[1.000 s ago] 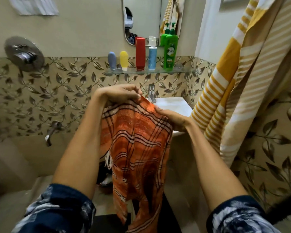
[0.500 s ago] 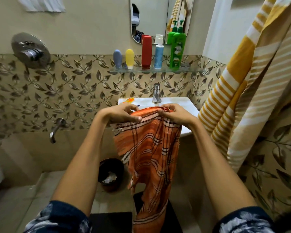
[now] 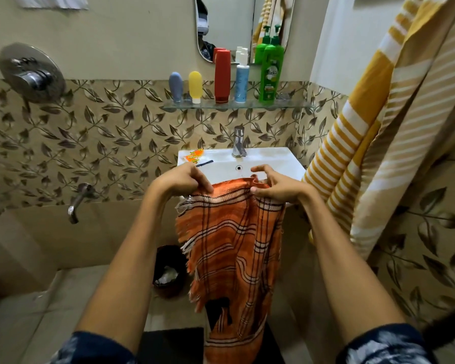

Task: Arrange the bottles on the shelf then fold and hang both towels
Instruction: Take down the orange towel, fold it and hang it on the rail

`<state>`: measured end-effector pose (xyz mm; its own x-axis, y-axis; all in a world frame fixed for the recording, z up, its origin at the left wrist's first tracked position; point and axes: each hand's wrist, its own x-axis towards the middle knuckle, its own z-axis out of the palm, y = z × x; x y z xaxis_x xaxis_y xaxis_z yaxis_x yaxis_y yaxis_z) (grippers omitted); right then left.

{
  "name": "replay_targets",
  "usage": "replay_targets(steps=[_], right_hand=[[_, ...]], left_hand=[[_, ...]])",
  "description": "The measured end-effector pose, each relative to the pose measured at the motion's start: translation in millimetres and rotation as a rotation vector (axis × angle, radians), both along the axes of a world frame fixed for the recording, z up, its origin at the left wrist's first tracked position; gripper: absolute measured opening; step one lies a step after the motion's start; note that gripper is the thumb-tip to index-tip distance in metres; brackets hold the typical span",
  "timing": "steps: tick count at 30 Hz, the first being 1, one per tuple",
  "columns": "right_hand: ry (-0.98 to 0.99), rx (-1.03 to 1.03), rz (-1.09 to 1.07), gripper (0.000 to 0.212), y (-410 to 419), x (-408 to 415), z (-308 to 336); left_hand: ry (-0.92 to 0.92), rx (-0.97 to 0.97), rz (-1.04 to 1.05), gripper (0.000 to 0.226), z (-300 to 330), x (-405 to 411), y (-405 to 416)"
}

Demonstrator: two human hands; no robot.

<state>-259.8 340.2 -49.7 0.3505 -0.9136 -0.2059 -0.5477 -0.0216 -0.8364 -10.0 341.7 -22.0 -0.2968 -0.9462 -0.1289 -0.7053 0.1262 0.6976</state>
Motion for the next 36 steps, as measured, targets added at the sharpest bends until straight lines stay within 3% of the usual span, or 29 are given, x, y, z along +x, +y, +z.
replay_targets(steps=[4, 10, 14, 17, 22, 26, 30, 34, 36], right_hand=[[-0.082, -0.004, -0.008, 0.053, 1, 8, 0], [-0.064, -0.072, 0.046, 0.027, 1, 23, -5], [-0.096, -0.089, 0.079, 0.032, 2, 26, -8], [-0.128, -0.102, 0.067, 0.044, 2, 26, -9], [-0.117, -0.179, 0.020, 0.045, 2, 27, -14], [-0.096, -0.212, 0.057, 0.023, 4, 32, -24], [-0.093, -0.061, 0.038, 0.025, 18, 29, -63], [-0.093, 0.010, -0.075, 0.049, 25, 22, -94], [-0.089, -0.013, -0.073, 0.041, 24, 26, -85]], left_hand=[[0.049, -0.040, 0.231, 0.010, -11, -17, 6], [0.167, -0.234, 0.219, 0.006, -23, -36, 14], [0.062, -0.100, -0.185, 0.025, -25, -42, 18], [-0.012, -0.067, -0.292, 0.038, -27, -40, 19], [0.033, -0.213, -0.194, 0.015, -28, -40, 17], [0.036, -0.348, -0.125, 0.013, -22, -39, 14], [0.069, -0.477, 0.029, 0.015, -14, -25, 7], [-0.018, -0.444, 0.177, 0.013, -15, -14, -5], [-0.112, -0.358, 0.208, 0.010, -22, -13, -7]])
